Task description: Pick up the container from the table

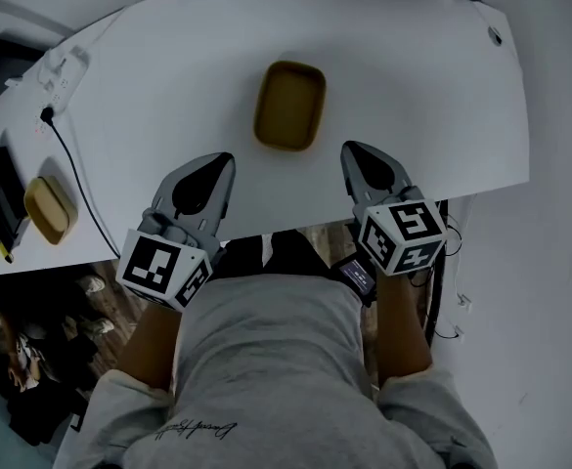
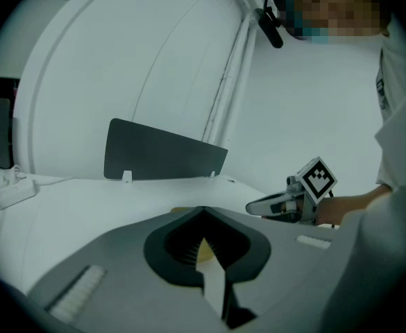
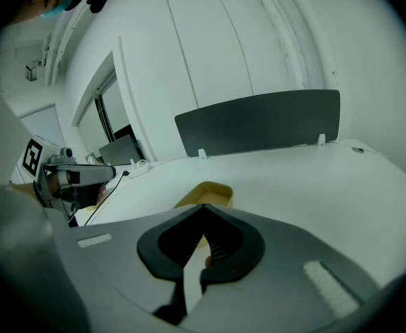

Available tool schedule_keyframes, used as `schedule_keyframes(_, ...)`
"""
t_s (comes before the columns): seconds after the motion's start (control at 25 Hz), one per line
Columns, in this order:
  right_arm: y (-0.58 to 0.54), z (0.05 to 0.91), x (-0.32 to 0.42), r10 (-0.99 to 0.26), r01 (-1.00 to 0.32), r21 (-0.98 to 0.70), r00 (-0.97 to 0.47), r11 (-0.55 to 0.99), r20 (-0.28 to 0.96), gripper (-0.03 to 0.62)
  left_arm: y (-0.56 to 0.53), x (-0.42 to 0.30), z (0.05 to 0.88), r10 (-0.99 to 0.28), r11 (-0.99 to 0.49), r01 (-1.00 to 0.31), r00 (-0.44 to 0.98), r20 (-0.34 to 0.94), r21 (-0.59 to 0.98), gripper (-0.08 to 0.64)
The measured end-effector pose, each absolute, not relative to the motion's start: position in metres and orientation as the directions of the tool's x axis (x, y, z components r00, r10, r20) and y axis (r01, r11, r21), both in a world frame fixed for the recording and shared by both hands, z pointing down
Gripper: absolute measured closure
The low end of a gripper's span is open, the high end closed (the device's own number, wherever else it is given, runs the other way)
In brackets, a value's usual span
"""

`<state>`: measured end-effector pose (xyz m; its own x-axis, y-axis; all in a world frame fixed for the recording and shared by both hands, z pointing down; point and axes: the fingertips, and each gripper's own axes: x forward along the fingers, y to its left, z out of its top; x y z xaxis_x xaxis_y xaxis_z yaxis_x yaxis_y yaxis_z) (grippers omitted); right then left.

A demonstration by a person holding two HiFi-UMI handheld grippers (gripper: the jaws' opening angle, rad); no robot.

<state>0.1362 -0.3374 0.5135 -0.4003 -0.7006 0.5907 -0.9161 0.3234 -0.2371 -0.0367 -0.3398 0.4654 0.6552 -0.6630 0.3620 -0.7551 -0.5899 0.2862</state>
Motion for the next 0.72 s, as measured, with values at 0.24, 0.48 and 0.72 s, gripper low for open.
schedule_keyframes(0.24, -0.347, 0.531, 0.138, -0.683, -0.918, -0.238, -0.395, 0.317, 0.614, 0.577, -0.345, -0.034, 0.477, -0.657, -0.578, -0.758, 0.652, 0.378, 0.303, 0.558)
schedule_keyframes(0.48, -0.358, 0.556, 0.138, -0.662, -0.931, -0.227, -0.363, 0.286, 0.656, 0.575, -0.35, -0.035, 0.486, -0.65, -0.577, -0.758, 0.651, 0.391, 0.303, 0.558)
schedule_keyframes(0.72, -0.371, 0.576, 0.134, -0.64, -0.933, -0.245, -0.358, 0.262, 0.679, 0.537, -0.354, -0.04, 0.496, -0.643, -0.569, -0.762, 0.646, 0.41, 0.309, 0.558)
